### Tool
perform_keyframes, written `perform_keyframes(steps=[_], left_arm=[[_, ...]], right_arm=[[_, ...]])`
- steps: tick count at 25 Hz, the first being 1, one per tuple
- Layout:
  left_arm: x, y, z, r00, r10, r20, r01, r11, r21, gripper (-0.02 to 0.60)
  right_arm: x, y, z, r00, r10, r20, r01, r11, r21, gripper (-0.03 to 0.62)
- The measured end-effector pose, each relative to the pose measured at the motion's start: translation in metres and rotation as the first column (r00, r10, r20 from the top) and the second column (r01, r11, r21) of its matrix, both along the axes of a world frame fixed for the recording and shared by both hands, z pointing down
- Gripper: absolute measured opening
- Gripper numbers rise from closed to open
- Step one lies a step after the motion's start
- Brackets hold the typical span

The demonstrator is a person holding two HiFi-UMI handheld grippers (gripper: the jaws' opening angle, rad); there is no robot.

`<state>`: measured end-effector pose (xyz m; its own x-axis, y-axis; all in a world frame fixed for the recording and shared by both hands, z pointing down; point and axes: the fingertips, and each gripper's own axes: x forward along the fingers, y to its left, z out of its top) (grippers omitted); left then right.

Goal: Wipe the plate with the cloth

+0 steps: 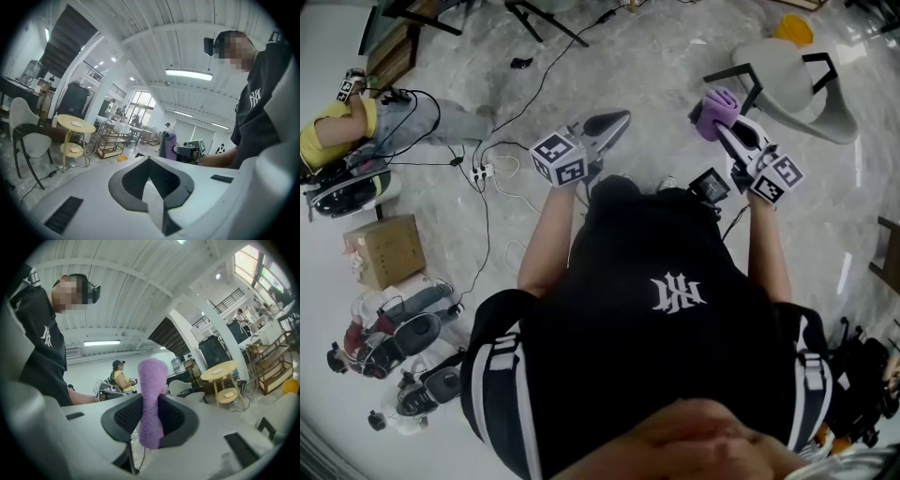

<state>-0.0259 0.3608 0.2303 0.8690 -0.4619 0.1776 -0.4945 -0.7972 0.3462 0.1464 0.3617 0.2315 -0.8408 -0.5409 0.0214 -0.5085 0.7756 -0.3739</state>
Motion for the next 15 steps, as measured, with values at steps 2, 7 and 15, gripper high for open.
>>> perform_keyframes(steps=[2, 7, 15], left_arm=[[0.001, -0.001, 0.0, 1.0, -0.007, -0.004, 0.007, 1.0, -0.005, 0.005], [-0.004, -0.017, 0.009, 1.0, -0.011, -0.003, 0.011, 0.999, -0.031, 0.005], [-0.027, -0.104, 0.018, 0.999, 0.005, -0.05, -0.006, 1.0, -0.028, 0.005]], right_arm=[[0.006, -0.003, 0.007, 1.0, 0.003, -0.001, -0.003, 1.0, -0.017, 0.094], [0.01, -0.019, 0.016, 1.0, 0.018, 0.003, -0.018, 0.999, -0.045, 0.094], [-0.012, -0.096, 0.021, 0.998, 0.033, -0.05, -0.036, 0.998, -0.051, 0.094]])
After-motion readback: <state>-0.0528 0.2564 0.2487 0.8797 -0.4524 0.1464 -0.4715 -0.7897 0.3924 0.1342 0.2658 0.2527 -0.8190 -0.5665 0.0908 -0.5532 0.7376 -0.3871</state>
